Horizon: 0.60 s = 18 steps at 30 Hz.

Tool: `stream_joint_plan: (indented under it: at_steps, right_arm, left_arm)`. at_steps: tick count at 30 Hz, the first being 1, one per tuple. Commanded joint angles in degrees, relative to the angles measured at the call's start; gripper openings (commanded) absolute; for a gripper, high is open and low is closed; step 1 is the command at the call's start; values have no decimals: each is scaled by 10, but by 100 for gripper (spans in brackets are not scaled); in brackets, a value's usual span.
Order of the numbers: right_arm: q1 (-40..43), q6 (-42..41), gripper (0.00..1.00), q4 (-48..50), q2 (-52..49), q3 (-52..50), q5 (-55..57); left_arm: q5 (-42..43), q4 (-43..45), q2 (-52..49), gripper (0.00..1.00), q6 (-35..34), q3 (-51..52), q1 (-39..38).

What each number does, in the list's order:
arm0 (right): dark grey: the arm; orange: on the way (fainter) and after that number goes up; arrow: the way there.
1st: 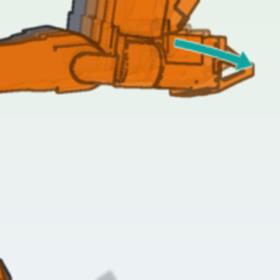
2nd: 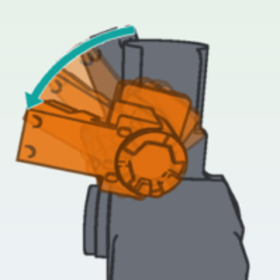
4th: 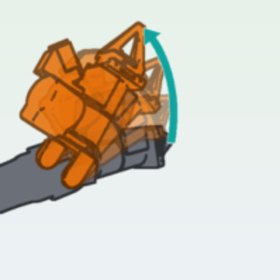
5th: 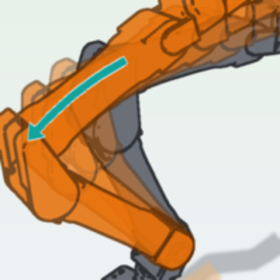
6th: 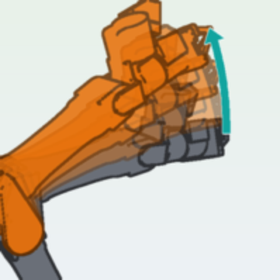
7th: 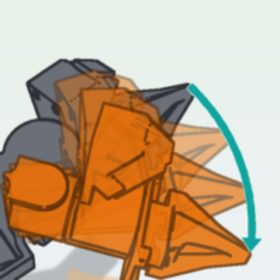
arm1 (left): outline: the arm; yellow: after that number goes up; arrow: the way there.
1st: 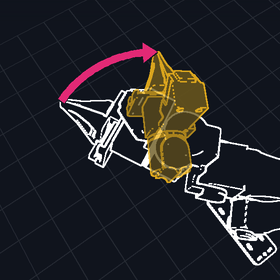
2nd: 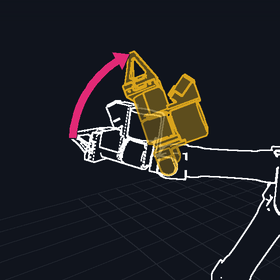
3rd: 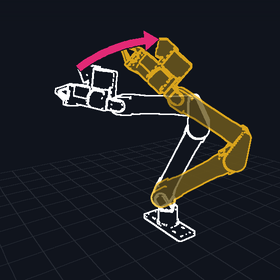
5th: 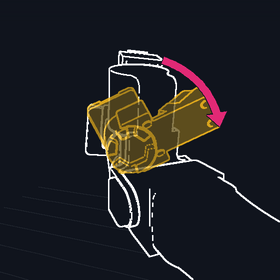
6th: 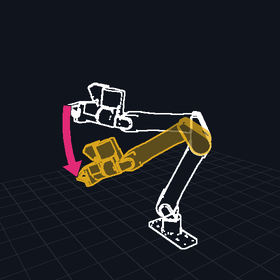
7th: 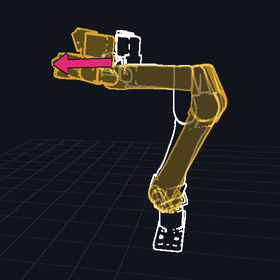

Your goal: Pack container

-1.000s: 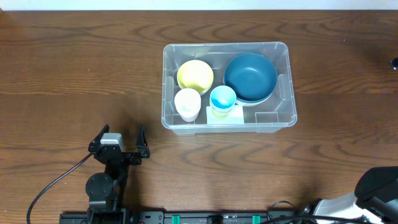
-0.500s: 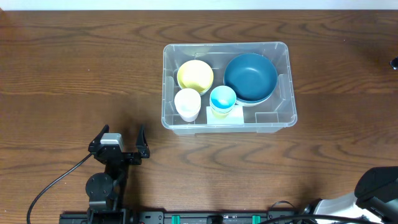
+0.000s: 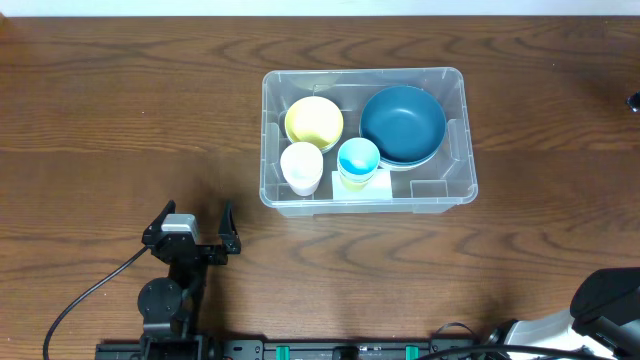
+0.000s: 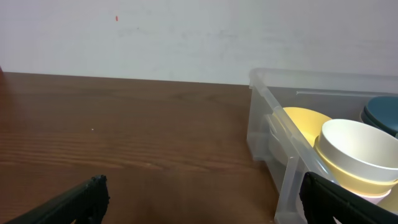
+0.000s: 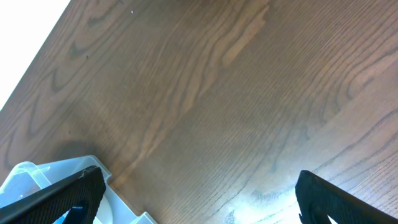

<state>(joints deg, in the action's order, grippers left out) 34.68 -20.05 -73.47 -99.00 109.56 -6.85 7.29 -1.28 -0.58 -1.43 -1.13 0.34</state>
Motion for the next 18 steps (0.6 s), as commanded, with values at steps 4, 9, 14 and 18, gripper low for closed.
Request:
stream_joint_plan:
  at_steps: [4, 9, 14, 18]
  right_arm:
    - [-2, 8, 99, 0, -4, 7, 0]
    - [-56, 8, 99, 0, -7, 7, 0]
    - [-163, 8, 99, 0, -7, 7, 0]
    - [-268, 8, 99, 0, -7, 7, 2]
  left_arm:
    - [7, -21, 3, 98, 3, 9, 3]
    - [7, -21, 3, 98, 3, 9, 3]
    - [7, -21, 3, 98, 3, 9, 3]
    - [7, -21, 3, 98, 3, 9, 3]
